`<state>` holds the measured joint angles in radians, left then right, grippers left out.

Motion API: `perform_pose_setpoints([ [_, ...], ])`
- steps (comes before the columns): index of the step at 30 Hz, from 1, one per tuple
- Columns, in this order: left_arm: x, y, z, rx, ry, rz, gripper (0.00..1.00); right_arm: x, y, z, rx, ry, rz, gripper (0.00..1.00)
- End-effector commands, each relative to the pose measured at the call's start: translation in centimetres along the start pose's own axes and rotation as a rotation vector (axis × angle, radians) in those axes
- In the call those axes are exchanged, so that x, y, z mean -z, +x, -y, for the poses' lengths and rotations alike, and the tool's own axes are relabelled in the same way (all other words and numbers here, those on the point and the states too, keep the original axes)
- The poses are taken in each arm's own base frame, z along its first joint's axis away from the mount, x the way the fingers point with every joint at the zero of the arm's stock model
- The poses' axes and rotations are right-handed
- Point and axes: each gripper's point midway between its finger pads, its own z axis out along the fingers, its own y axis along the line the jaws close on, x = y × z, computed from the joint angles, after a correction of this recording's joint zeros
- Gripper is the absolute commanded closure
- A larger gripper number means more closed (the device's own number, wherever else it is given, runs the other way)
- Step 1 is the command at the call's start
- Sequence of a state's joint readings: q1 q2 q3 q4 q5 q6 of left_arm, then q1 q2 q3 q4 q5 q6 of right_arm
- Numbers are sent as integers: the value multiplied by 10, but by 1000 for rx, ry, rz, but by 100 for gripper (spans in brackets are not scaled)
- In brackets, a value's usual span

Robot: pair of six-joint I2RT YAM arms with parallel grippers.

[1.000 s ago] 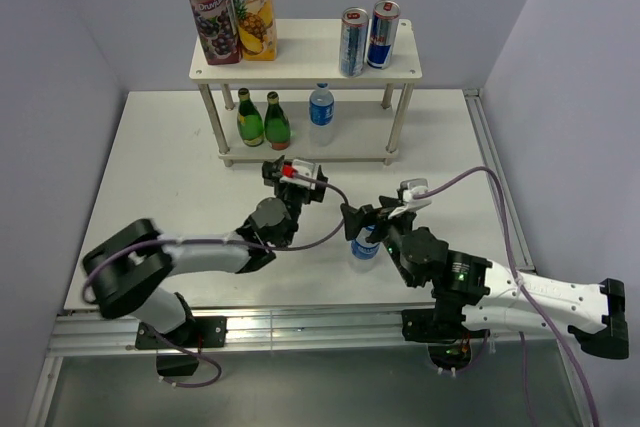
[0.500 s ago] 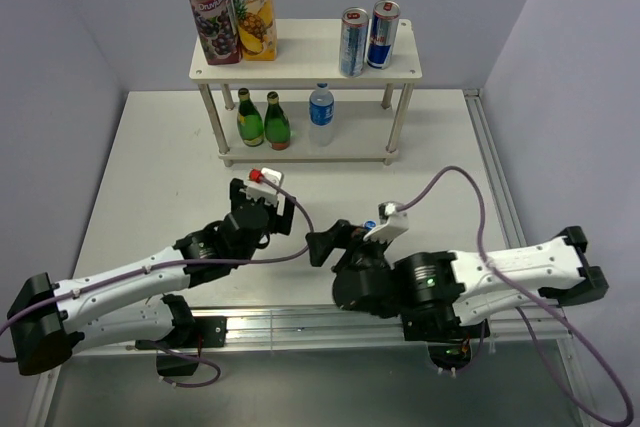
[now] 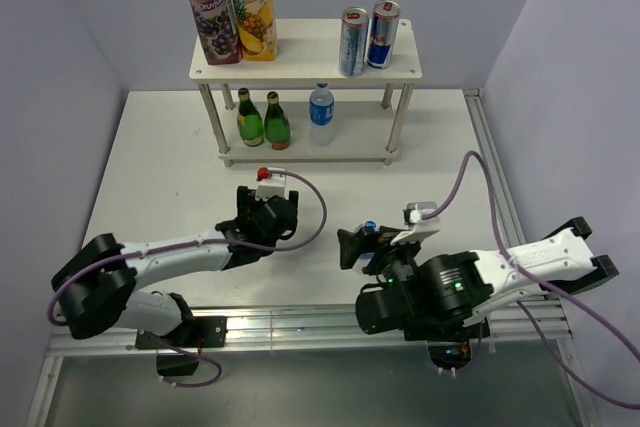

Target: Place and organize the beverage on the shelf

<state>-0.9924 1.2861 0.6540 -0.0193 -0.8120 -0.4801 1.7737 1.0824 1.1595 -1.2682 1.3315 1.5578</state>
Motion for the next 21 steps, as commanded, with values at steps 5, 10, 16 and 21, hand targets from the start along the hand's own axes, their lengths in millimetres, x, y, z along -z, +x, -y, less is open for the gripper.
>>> perform_pose_setpoints([
  [5,-32,-1,-2,83,-134,-33,10,11,-33,14,114,-65,7,0],
  [10,-20,-32,0,137,-83,12,9,8,17,43,75,-26,-82,0],
  [16,0,-89,-19,224,-45,102,9,4,76,80,65,96,-174,0],
  [21,18,-122,-30,325,23,186,8,0,102,82,86,140,-171,0],
])
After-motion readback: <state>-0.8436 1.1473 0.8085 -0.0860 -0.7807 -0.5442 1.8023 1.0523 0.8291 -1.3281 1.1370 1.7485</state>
